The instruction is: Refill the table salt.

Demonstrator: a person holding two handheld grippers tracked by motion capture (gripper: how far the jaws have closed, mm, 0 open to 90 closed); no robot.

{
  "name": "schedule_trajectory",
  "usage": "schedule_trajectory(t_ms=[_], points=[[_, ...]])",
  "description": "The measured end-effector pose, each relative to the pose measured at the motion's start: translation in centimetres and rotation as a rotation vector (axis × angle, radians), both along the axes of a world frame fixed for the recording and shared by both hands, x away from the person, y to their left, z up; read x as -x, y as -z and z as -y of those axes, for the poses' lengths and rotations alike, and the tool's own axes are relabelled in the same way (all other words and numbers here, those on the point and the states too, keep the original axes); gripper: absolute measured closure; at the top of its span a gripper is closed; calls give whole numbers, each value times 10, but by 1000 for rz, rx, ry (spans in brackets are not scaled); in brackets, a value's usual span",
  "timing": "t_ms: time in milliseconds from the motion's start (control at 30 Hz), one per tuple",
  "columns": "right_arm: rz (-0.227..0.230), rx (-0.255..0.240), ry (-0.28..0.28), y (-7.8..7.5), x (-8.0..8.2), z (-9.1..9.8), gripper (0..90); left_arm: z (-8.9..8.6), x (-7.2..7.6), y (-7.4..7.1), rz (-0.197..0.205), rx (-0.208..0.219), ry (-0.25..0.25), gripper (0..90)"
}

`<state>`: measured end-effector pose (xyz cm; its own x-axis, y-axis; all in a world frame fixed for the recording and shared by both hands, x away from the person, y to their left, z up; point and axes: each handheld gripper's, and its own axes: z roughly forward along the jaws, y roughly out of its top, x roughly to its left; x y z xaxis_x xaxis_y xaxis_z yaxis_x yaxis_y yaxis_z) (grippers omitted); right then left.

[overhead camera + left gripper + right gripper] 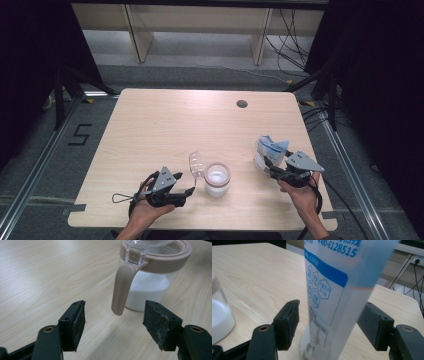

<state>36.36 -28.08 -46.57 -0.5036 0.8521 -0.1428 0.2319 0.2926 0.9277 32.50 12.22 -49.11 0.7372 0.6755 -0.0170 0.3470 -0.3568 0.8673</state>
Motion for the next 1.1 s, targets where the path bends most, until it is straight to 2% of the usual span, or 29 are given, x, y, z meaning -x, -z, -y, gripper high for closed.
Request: schedule_trajectory(t_ms=[67,100,133,167,200,367,400,433,533,567,667,700,800,900,1100], points=[[3,-6,-4,-1,2,2,336,0,0,0,-2,2,-5,330],[7,-20,2,-1,5,2,328,-1,-1,0,4,-13,5,325],[-4,-18,-12,-3,11,4,320,-1,0,-1,2,-15,-1,324],[13,3,-10,-3,12,5,314,0,0,-1,2,-13,-1,324],[13,3,-10,-3,12,5,314,0,0,-1,2,-13,-1,324],[-12,-11,23,-3,20,9,303,0,1,0,-7,-6,-7,324],[-28,-16,26,-4,21,10,302,0,1,0,-9,-6,-7,324],[-21,-6,25,-4,21,12,298,0,1,0,-9,-6,-7,324],[-29,-16,30,-4,23,15,298,0,0,-1,-5,-8,-5,324],[-41,-18,43,-3,26,18,298,0,0,-1,-9,3,-7,324],[-34,-16,48,-4,29,22,300,0,0,-1,-8,1,-7,323],[-40,-41,52,-5,32,24,299,0,0,-1,-9,0,-9,323],[-35,-38,50,-4,34,26,296,0,0,-1,-8,-2,-7,323],[-68,-48,46,-3,40,26,294,0,0,-2,-10,-2,-8,323],[-82,-45,32,-1,48,27,290,-2,-1,-4,-4,3,-16,325]])
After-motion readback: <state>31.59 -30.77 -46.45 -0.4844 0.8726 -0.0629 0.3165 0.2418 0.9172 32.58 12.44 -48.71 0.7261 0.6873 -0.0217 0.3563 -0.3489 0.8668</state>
